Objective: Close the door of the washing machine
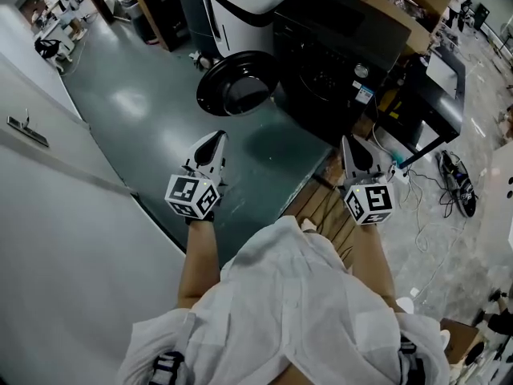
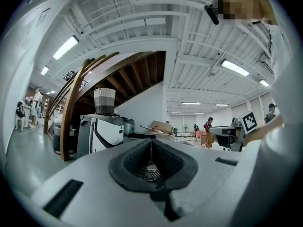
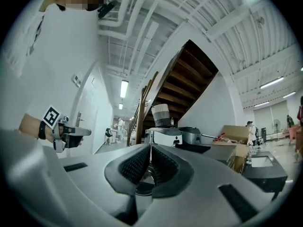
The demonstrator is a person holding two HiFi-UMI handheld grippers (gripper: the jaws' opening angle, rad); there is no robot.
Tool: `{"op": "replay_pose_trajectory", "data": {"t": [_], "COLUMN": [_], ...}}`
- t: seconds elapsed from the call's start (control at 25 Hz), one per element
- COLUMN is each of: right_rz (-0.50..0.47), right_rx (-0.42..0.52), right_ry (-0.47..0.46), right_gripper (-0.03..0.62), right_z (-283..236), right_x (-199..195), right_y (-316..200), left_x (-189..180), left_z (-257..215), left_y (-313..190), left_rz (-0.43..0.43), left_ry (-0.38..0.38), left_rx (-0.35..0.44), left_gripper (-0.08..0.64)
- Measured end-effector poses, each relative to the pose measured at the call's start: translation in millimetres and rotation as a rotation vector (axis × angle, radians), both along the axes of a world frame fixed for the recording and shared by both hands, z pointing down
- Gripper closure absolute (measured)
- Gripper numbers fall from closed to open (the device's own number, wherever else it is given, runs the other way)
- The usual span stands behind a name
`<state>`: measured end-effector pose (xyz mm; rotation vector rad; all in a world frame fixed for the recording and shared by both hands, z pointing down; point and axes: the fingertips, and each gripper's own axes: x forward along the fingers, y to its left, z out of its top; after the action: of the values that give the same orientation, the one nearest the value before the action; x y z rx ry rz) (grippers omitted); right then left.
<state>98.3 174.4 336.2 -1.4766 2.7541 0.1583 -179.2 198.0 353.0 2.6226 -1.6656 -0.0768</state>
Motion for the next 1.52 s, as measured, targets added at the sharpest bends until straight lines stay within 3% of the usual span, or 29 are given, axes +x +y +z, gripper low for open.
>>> {"op": "replay_pose_trajectory", "data": {"t": [0.32, 1.0, 1.4, 1.52], "right_rz": [-0.011, -0.030, -0.034, -0.047], "right_rx": [-0.011, -0.024, -0.058, -0.062], "right_ry": [0.052, 0.064, 0.066, 0.081], "right_gripper": [0.561, 0.558, 0.548, 0.496], "right_z": [5, 15, 32, 35], "right_x": [-5, -23, -7, 0], "right_y": [2, -10, -88, -126], "left_x": [7, -12, 7, 18], "left_z": [5, 10, 20, 21], "left_y": [2, -5, -74, -107], "left_rz": [0.036, 0.032, 0.033, 0.029], "left_ry": [-0.015, 0.009, 0.000, -0.008], "left_rx": [-0.016, -0.016, -0.053, -0.062], "left_gripper": [0.541, 0.541, 0.541, 0.541]}}
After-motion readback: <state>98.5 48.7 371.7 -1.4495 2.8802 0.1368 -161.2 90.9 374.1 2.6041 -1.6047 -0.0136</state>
